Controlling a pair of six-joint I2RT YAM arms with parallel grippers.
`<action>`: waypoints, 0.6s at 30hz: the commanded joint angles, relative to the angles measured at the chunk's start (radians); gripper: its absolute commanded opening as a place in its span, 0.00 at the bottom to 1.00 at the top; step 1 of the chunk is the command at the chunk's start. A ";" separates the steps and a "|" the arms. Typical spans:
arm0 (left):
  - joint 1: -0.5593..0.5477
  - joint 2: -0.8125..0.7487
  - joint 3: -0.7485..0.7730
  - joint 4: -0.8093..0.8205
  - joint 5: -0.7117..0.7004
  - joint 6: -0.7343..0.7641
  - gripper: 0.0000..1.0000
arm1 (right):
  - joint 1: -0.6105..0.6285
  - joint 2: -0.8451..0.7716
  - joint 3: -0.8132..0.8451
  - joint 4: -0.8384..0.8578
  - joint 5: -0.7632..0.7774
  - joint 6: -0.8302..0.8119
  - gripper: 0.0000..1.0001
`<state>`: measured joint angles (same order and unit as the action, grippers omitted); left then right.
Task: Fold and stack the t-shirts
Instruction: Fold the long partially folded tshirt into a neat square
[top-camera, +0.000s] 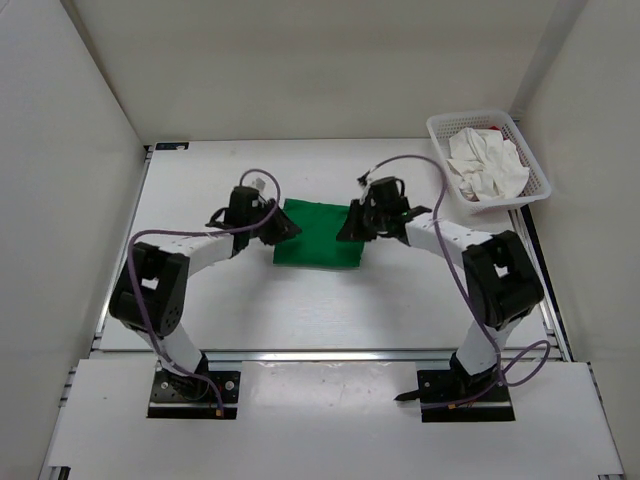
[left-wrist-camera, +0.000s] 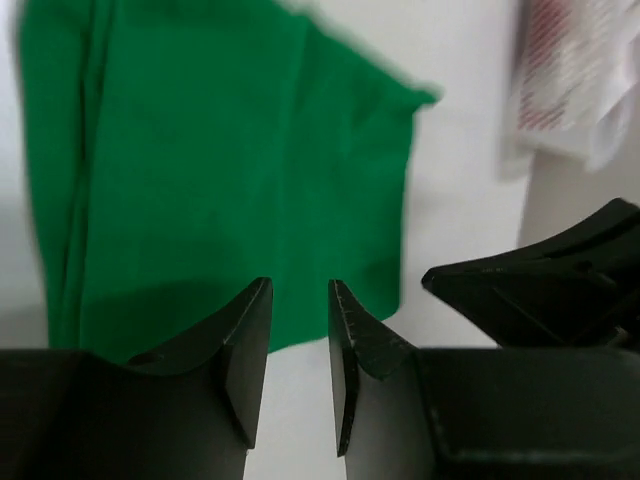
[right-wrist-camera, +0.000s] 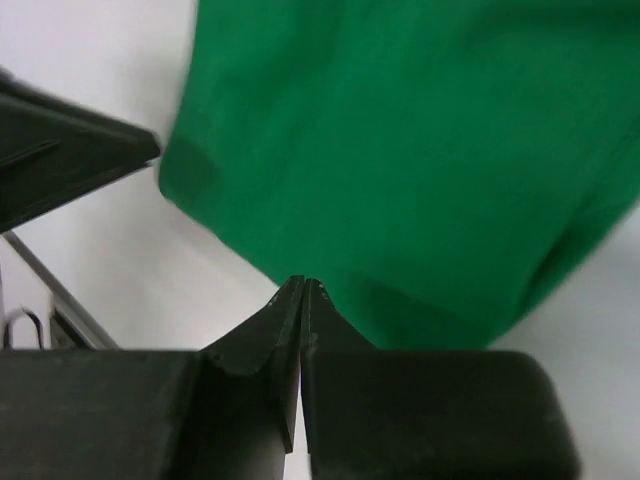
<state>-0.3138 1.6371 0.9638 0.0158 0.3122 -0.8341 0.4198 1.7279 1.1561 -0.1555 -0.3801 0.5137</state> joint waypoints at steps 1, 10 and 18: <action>-0.030 0.064 -0.106 0.050 0.002 -0.011 0.39 | 0.037 0.053 -0.129 0.127 0.000 0.061 0.00; 0.024 -0.087 -0.486 0.197 0.022 -0.054 0.39 | 0.072 -0.031 -0.452 0.333 0.009 0.132 0.00; -0.027 -0.322 -0.377 0.087 -0.015 -0.047 0.43 | 0.040 -0.217 -0.379 0.241 -0.002 0.086 0.00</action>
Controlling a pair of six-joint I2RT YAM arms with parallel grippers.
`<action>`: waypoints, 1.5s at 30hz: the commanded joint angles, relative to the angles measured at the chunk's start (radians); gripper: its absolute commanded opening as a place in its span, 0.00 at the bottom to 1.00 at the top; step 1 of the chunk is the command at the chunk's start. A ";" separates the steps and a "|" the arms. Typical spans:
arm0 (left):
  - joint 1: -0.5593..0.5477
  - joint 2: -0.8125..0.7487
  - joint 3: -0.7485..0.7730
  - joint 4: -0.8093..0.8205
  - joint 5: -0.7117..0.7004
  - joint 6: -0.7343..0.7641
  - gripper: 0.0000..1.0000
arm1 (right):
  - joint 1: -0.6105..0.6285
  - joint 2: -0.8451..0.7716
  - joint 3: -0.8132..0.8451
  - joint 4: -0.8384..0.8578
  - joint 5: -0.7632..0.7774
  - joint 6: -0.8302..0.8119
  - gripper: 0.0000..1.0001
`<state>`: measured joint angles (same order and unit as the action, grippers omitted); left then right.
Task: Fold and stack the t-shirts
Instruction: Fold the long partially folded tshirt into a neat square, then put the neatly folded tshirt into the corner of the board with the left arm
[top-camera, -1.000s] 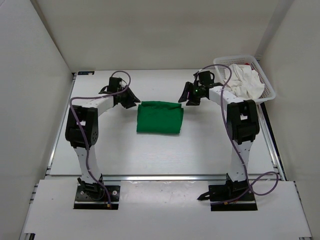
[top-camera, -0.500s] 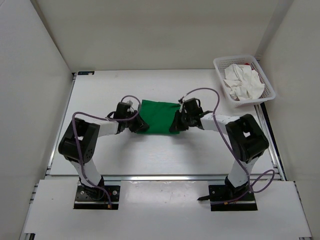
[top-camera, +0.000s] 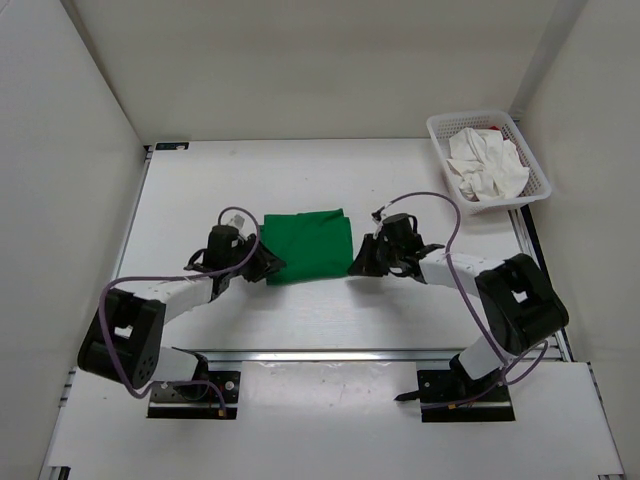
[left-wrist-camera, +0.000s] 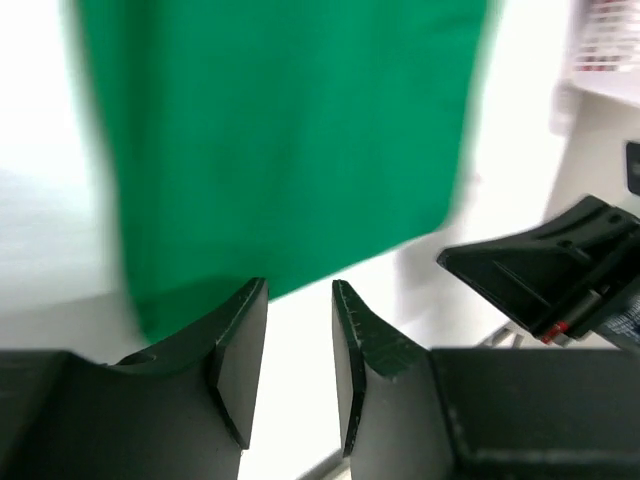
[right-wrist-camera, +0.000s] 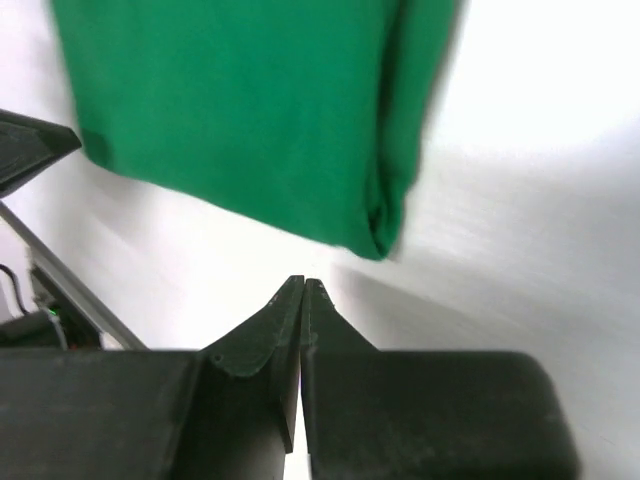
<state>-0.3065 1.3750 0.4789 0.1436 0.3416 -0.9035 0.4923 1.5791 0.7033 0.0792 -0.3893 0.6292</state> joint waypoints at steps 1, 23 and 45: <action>-0.048 -0.048 0.163 -0.051 -0.044 0.028 0.43 | -0.035 -0.058 0.100 -0.008 -0.003 -0.039 0.00; 0.190 0.498 0.465 -0.033 0.013 0.034 0.40 | -0.176 0.564 0.708 -0.151 -0.132 -0.148 0.00; 0.176 0.018 0.159 -0.294 -0.245 0.261 0.69 | -0.092 -0.037 0.150 0.122 -0.120 -0.022 0.27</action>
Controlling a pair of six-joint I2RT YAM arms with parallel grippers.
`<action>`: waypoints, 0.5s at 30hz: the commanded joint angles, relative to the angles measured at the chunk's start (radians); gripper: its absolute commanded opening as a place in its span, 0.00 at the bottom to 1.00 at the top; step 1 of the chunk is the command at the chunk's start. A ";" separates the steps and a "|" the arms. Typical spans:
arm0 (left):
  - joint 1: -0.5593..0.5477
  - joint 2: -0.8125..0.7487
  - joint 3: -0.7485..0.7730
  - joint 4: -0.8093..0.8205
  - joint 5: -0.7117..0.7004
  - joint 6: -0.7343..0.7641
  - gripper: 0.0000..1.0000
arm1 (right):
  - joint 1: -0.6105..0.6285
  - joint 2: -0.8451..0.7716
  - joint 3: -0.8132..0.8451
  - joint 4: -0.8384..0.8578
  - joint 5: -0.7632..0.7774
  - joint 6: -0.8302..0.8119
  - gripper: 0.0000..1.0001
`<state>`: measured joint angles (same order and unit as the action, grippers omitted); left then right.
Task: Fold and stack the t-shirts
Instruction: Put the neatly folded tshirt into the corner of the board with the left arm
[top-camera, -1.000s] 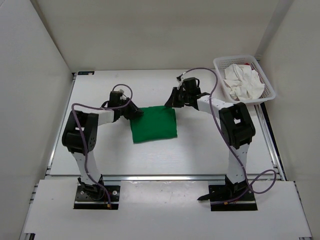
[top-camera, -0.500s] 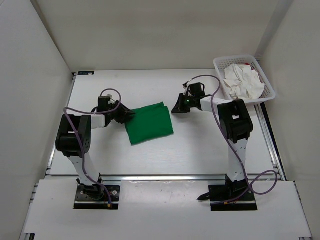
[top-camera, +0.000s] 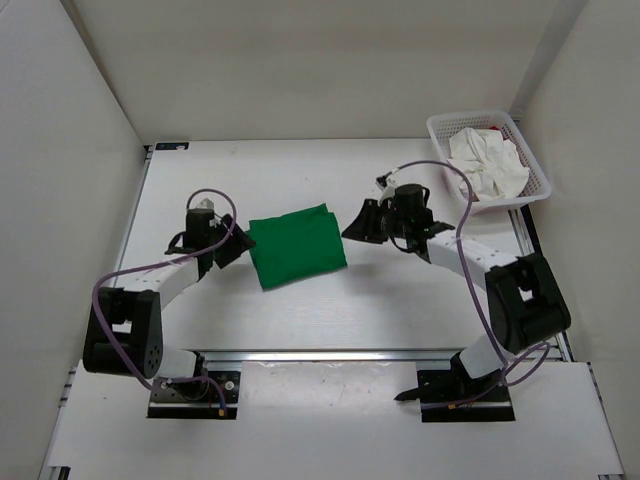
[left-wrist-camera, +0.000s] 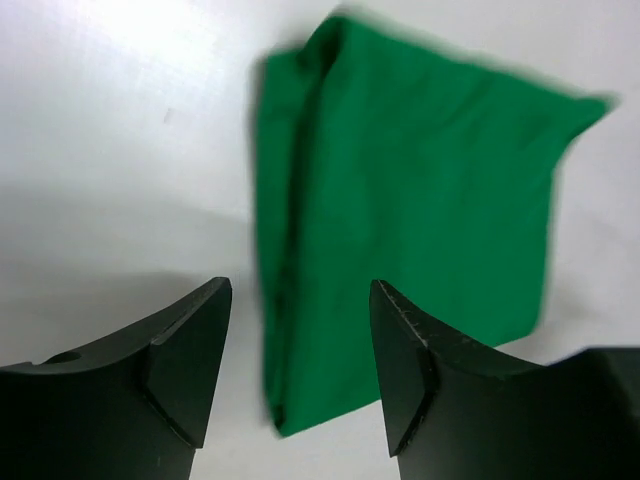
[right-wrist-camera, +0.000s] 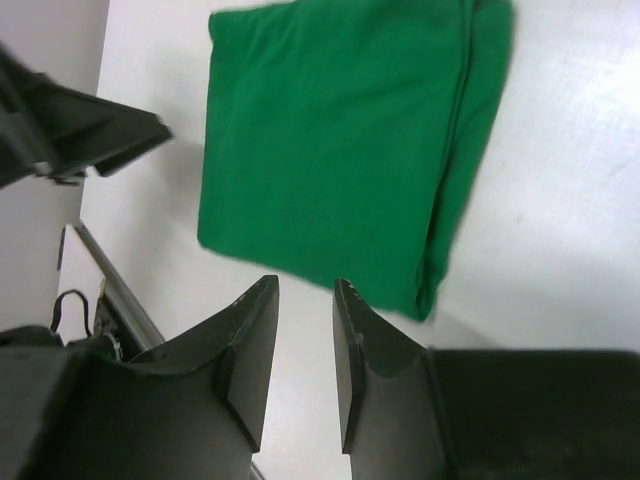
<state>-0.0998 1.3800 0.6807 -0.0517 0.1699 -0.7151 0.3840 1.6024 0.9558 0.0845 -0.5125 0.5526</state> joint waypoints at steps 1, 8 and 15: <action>-0.032 0.014 -0.044 -0.093 -0.069 0.075 0.68 | 0.024 -0.073 -0.148 0.139 0.005 0.058 0.27; -0.078 0.174 -0.015 -0.013 -0.008 0.053 0.63 | 0.056 -0.160 -0.285 0.204 0.005 0.087 0.26; -0.181 0.356 0.110 0.136 0.055 -0.059 0.12 | 0.052 -0.133 -0.290 0.233 -0.012 0.079 0.24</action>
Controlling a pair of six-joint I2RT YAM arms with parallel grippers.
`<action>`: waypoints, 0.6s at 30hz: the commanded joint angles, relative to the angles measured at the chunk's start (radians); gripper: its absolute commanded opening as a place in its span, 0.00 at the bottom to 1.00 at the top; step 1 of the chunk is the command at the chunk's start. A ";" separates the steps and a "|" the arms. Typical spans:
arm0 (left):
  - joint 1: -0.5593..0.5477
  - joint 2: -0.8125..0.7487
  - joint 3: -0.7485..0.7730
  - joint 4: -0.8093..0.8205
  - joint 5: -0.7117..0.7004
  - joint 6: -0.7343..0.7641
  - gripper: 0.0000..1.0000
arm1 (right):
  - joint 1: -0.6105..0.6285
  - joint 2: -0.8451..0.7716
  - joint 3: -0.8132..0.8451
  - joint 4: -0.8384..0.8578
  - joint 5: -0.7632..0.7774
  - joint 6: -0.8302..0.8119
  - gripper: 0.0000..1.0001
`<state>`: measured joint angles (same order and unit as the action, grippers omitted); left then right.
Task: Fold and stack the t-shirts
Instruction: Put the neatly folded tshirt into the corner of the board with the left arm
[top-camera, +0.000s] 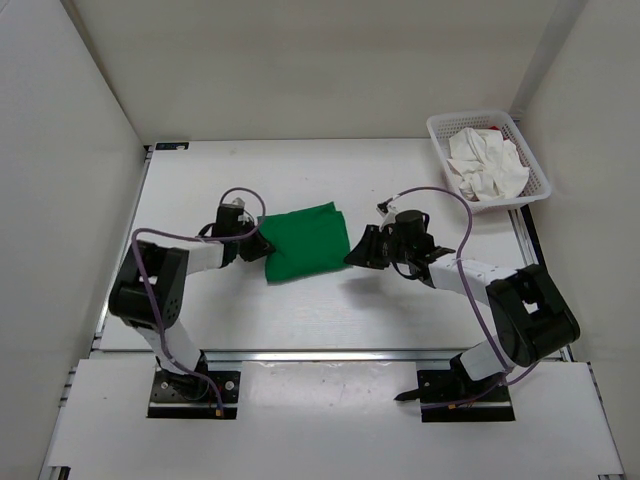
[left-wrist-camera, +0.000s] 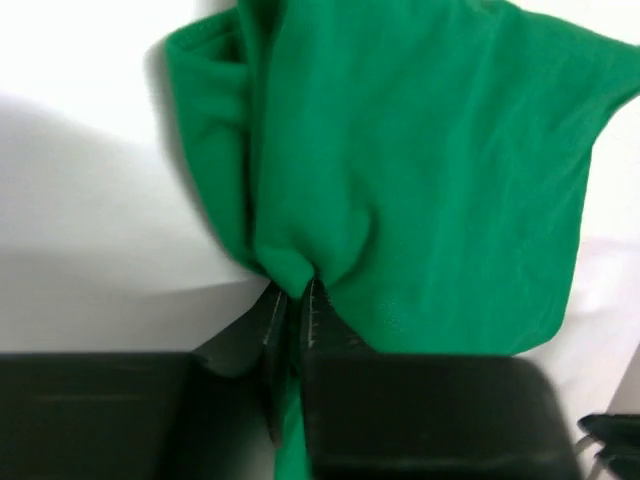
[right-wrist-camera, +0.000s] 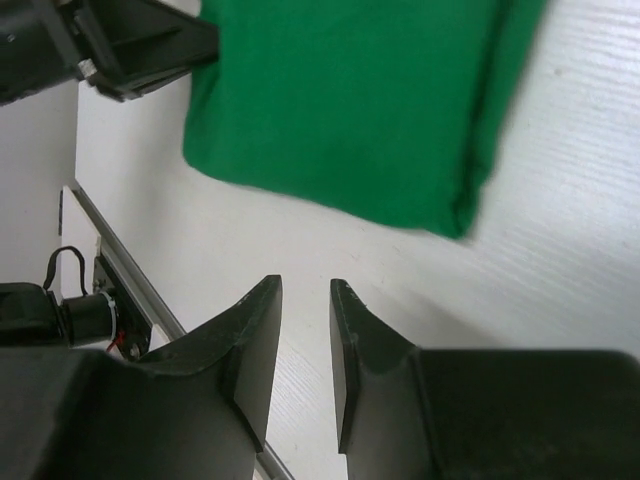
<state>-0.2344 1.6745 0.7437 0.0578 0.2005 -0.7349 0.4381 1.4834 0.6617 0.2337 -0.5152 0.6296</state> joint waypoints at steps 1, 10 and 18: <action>-0.048 0.091 0.092 0.022 0.025 -0.046 0.06 | -0.002 -0.012 0.001 0.087 -0.014 0.002 0.25; 0.205 0.235 0.483 -0.138 0.034 -0.031 0.00 | -0.035 0.054 0.002 0.121 -0.054 0.007 0.23; 0.595 0.171 0.274 0.029 0.025 -0.165 0.00 | 0.002 0.129 0.018 0.165 -0.112 0.018 0.21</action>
<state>0.3275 1.8996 1.0950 0.0467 0.2405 -0.8345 0.4187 1.6043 0.6617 0.3283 -0.5903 0.6537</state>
